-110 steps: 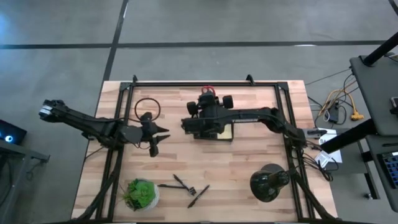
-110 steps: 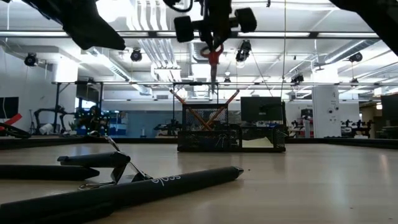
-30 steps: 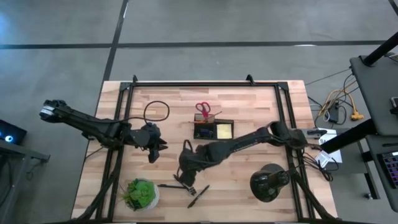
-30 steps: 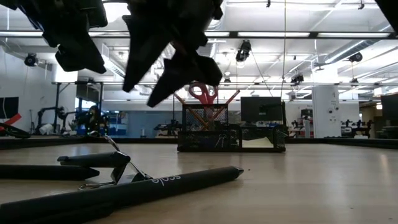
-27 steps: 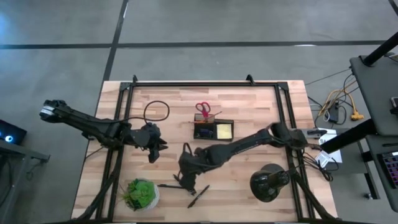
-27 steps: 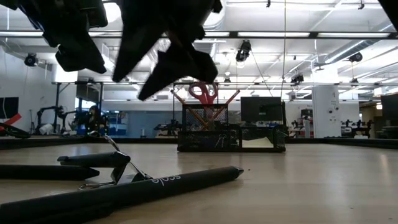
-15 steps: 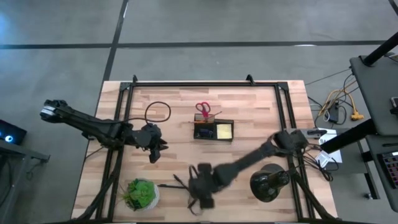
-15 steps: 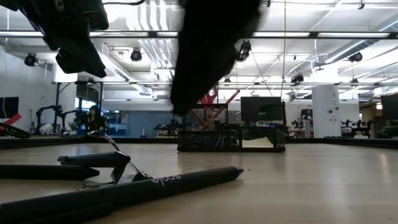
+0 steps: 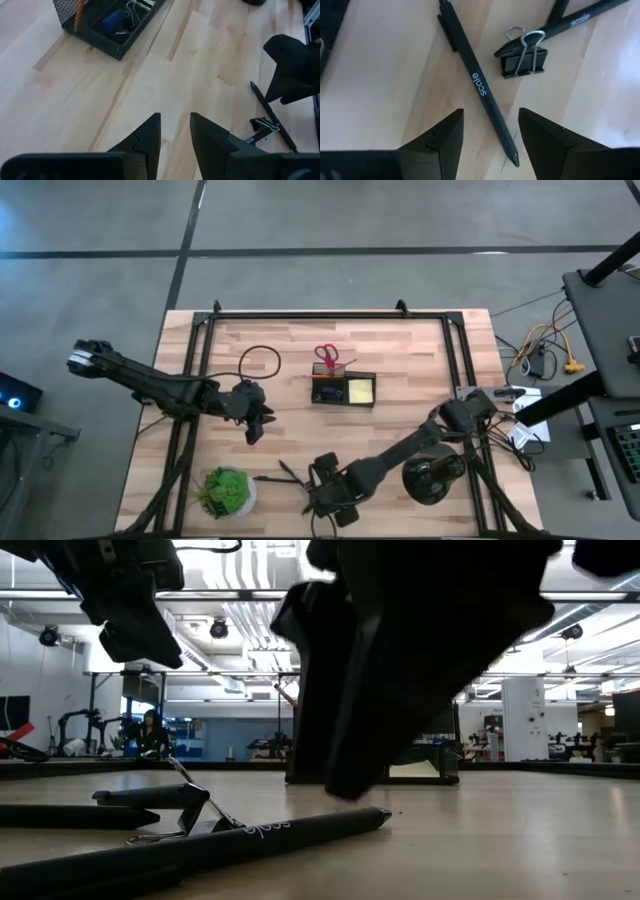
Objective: Pick and place office supplies into organizer
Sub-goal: Put the bottom right black pen into the desk organizer
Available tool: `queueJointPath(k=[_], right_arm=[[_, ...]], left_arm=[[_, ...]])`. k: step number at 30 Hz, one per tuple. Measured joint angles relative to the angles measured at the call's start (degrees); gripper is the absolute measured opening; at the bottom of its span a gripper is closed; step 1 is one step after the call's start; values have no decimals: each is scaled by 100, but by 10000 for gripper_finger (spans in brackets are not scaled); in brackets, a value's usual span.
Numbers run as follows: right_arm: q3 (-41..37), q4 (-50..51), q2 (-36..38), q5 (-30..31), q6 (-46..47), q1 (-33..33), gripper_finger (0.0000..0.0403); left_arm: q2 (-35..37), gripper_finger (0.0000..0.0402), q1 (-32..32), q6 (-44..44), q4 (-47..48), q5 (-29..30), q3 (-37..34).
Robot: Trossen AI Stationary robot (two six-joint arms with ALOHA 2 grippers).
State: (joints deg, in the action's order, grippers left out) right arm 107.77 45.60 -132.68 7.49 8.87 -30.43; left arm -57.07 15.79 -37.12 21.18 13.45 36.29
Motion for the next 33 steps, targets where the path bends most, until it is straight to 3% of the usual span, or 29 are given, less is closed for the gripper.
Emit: queueJointPath(k=[20,33], right_arm=[[-475,-498,-42,-265,-475,141,175],[-544,-452,-29,-430,-956,286,61]], left_arm=[[-373,88,-4,2,30,-4,0],[-352,88,-4,20,30,-2,0]])
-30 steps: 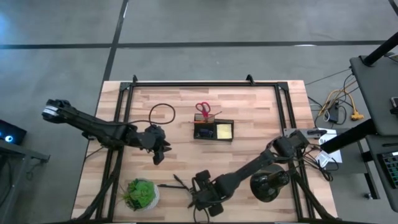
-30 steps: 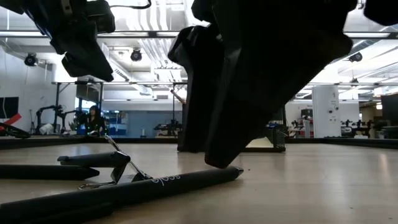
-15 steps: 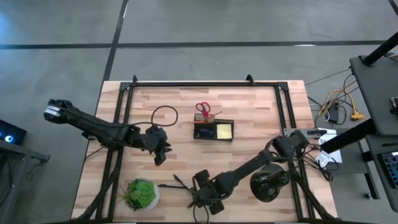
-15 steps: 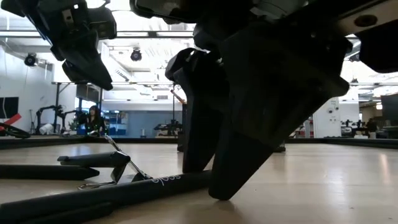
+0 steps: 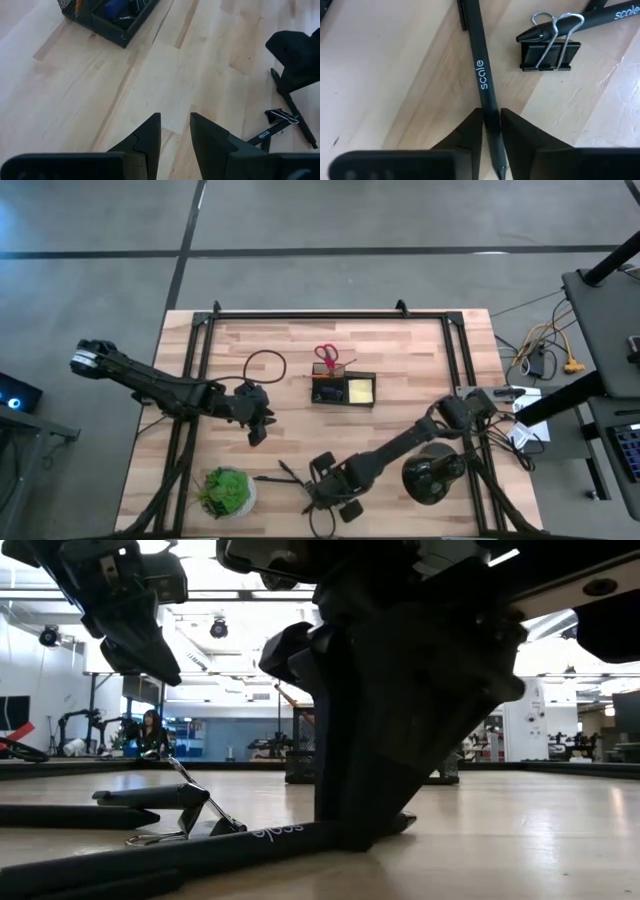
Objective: Pick and place office supplies into organizer
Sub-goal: Put the bottom right black pen into the desk organizer
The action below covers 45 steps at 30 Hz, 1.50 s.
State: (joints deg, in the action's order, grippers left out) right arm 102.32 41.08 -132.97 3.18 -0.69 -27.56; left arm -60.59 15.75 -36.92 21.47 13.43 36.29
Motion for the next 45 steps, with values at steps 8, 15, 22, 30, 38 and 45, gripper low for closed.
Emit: queueJointPath(k=[8,15,22,30,38,45], right_arm=[[-7,13,-2,-15,599,99,34],[-29,-129,67,188,1504,145,24],[-33,-252,406,456,2072,145,23],[-33,-425,1061,2033,2920,333,22],[-39,-429,1265,3069,4202,946,22],[-39,-109,1285,3156,4236,1136,22]], left_arm=[[-8,88,0,34,1,0,0],[-1,88,0,32,2,0,0],[-1,88,0,32,4,0,-2],[4,88,0,152,8,2,-2],[106,88,0,320,-508,4,4],[477,88,-2,634,-612,851,42]])
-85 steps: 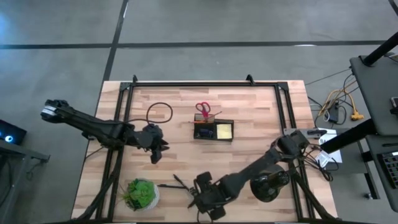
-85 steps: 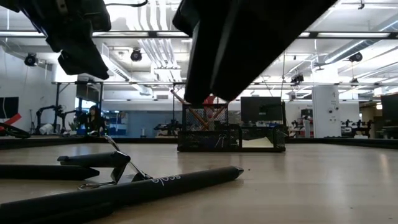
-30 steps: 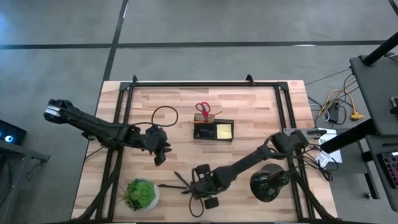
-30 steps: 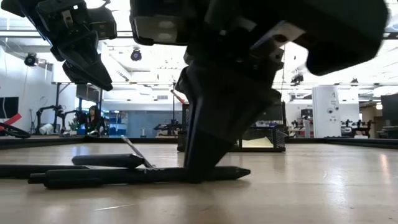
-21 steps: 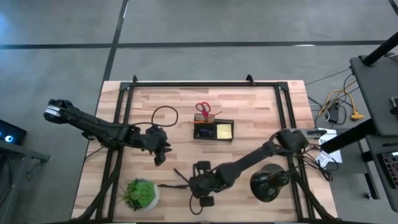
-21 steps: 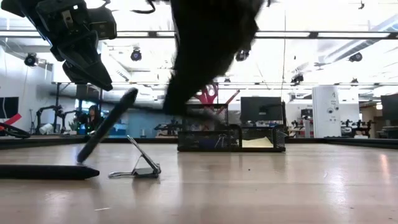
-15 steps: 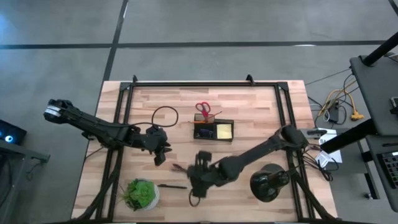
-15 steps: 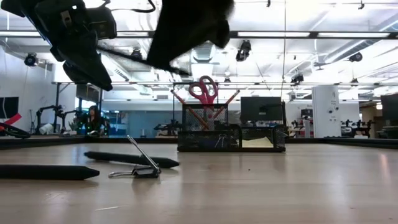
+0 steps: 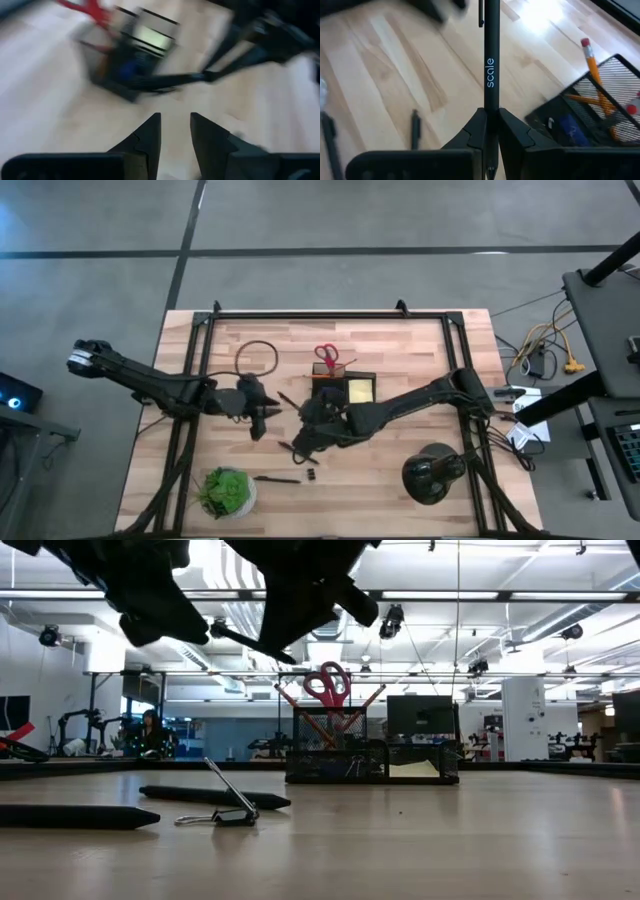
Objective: Pick and place office supplies into organizer
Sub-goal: Put the bottom right black pen into the desk organizer
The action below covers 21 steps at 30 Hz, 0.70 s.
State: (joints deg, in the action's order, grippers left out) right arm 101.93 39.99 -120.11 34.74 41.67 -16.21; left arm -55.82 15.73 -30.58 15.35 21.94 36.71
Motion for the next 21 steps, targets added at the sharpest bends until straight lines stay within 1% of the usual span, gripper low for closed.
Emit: queueJointPath(k=[2,3,5,8,10,12,18,21], right_arm=[[0,141,2,0,-8,0,22],[-1,186,2,-1,-20,0,22],[-2,166,2,-2,-124,0,22],[-2,159,2,-2,-182,-2,22],[-2,165,2,-12,-393,-2,22],[-2,171,2,-48,-627,0,22],[-2,193,12,-155,-909,10,22],[-2,223,20,-157,-909,15,22]], left_arm=[[150,88,-26,-9,199,426,-3],[216,88,-62,-13,222,465,-14],[346,89,-164,-51,297,360,-36],[427,98,-369,-49,277,-27,-32],[453,109,-520,-12,283,-202,-34],[484,122,-624,309,354,-344,-31],[529,160,-666,1846,467,-931,-28],[561,169,-665,2546,463,-969,-28]])
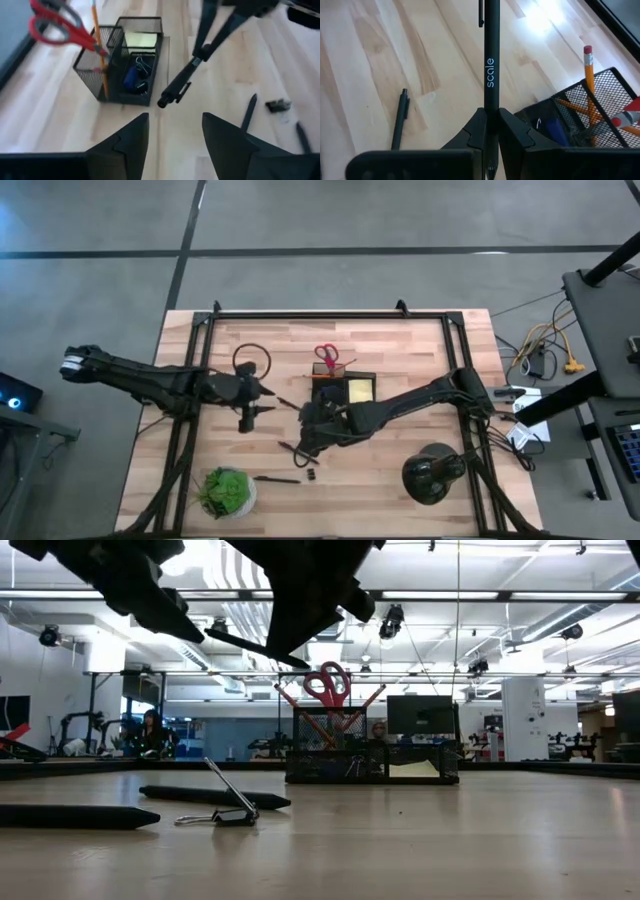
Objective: Pick and place office supplies into organizer
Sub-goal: Put the bottom right black pen into the desk organizer
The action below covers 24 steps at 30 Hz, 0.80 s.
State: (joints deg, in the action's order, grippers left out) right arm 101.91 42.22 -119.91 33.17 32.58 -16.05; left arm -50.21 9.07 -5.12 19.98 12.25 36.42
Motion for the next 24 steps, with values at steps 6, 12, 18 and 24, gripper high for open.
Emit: queueJointPath(k=[6,12,18,24], right_arm=[[0,102,1,-24,-40,0,22],[0,135,1,-135,-208,48,22],[2,90,4,-321,-326,74,22],[4,107,6,-367,-327,70,22]], left_arm=[[-35,171,-3,859,-240,-185,11],[-431,171,-15,1492,-499,-468,19],[-633,171,-49,1571,-607,-381,20],[-606,171,-119,1767,-794,-328,25]])
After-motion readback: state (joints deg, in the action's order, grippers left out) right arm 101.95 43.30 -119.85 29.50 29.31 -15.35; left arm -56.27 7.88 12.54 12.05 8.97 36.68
